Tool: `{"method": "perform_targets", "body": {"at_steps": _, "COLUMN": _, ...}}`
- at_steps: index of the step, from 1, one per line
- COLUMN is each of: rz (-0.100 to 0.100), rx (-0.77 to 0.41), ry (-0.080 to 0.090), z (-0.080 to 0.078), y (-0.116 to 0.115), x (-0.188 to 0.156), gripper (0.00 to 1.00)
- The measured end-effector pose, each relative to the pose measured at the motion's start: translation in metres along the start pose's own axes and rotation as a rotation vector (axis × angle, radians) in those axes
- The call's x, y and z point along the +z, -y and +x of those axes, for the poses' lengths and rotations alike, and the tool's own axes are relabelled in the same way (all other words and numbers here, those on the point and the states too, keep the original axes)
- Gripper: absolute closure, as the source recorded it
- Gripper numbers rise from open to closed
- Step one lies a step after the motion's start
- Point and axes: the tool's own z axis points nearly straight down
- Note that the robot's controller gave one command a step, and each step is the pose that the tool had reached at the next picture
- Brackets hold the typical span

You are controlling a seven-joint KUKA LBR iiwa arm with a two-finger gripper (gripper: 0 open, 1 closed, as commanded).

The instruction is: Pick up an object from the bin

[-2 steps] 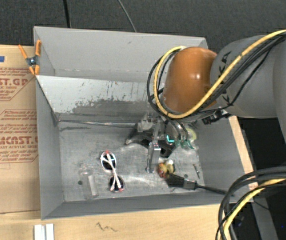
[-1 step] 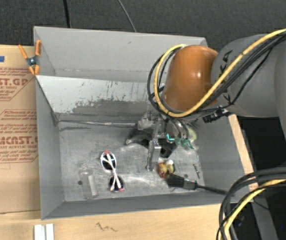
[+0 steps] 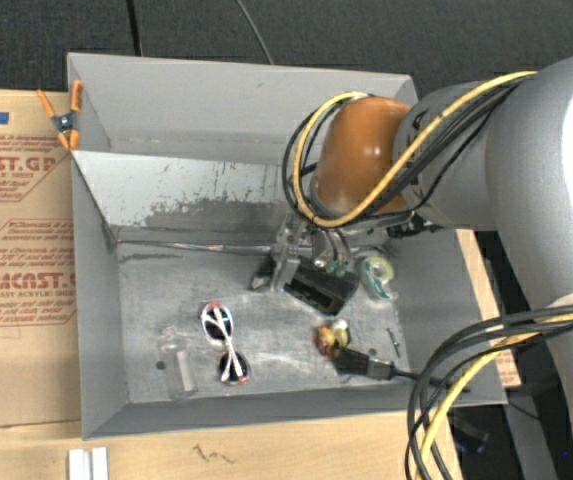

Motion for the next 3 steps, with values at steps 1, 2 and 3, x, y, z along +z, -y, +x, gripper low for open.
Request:
{"method": "perform_targets", "body": {"at_steps": 1, "rz": 0.0, "rx": 0.0, "ry": 0.0, "z": 0.0, "y": 0.0, "x": 0.0, "gripper": 1.0}}
{"method": "perform_targets", "body": {"at_steps": 2, "rz": 0.0, "rx": 0.0, "ry": -0.011, "z": 0.0067, "y": -0.0016, "x": -0.0031, "gripper": 1.0}}
{"method": "perform_targets", "body": {"at_steps": 3, "rz": 0.0, "rx": 0.0, "ry": -0.011, "z": 0.0067, "y": -0.0016, "x": -0.0031, "gripper": 1.0}}
